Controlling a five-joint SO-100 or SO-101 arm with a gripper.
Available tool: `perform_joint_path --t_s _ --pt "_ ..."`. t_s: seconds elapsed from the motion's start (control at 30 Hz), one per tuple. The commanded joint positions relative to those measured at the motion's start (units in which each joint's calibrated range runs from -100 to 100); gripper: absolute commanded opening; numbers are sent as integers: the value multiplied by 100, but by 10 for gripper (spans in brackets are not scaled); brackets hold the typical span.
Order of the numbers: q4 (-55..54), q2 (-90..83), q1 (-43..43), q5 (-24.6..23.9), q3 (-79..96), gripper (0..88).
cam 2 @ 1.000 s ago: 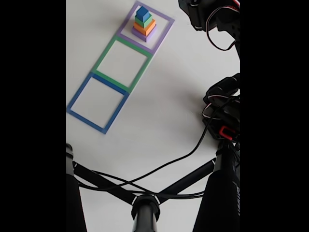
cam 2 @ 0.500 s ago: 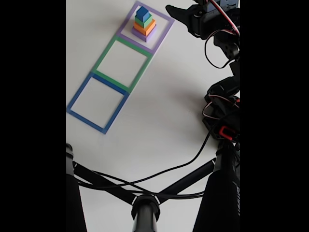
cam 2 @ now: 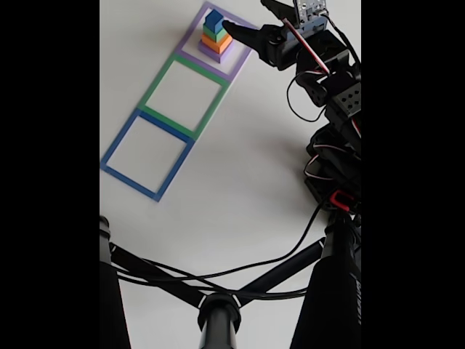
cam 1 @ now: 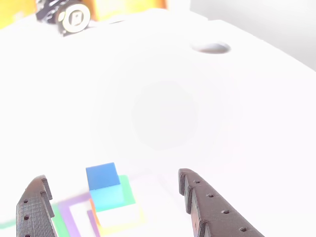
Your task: Tower of hanoi
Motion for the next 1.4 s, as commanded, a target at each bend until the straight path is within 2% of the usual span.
perform_joint_path --t_s 0.0,0.1,0.17,0.3,0.53,0.83,1.37 --pt "-784 735 -146 39 -41 288" --pt "-1262 1276 -166 39 -50 238" --pt "-1327 1446 -156 39 -68 236" --pt "-1472 1631 -166 39 -87 241" --pt "-2152 2342 -290 39 -168 310" --pt "-2930 3391 -348 39 -559 313" --pt "-3310 4288 -377 39 -1114 298"
